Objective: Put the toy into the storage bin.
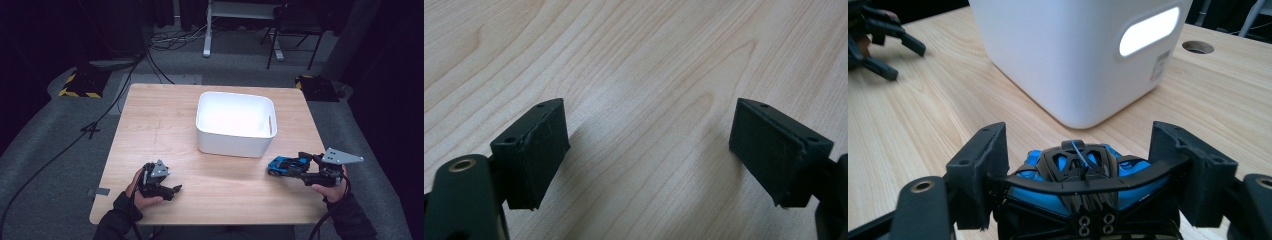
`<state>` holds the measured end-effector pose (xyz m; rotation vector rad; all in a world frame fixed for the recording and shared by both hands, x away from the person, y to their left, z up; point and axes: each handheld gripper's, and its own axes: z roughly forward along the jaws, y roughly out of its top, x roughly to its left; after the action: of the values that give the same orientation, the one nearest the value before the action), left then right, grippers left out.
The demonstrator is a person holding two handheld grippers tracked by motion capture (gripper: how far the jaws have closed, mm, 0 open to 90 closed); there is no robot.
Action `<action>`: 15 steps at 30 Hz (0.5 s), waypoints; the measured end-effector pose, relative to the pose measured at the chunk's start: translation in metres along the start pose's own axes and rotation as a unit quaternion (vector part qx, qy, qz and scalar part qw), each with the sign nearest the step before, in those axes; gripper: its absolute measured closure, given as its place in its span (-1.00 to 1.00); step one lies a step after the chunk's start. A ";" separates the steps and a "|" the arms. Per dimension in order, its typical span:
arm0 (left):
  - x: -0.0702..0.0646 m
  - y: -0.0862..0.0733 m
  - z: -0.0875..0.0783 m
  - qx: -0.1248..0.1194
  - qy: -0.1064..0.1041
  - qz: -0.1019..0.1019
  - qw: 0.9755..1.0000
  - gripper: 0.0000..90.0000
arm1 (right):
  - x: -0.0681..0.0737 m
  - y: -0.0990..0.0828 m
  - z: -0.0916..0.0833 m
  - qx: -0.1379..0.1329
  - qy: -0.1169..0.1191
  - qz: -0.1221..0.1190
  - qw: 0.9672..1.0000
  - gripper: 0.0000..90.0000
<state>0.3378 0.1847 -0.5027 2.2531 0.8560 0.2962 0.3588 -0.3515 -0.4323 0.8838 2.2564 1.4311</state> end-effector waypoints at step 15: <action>0.000 0.000 0.000 -0.001 0.002 0.002 1.000 -0.64 | -0.011 0.052 -0.025 -0.016 -0.030 -0.005 0.999 -0.45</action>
<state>0.3380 0.1849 -0.5026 2.2540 0.8530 0.3029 0.3702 -0.3597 -0.3751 0.8925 2.1865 1.4128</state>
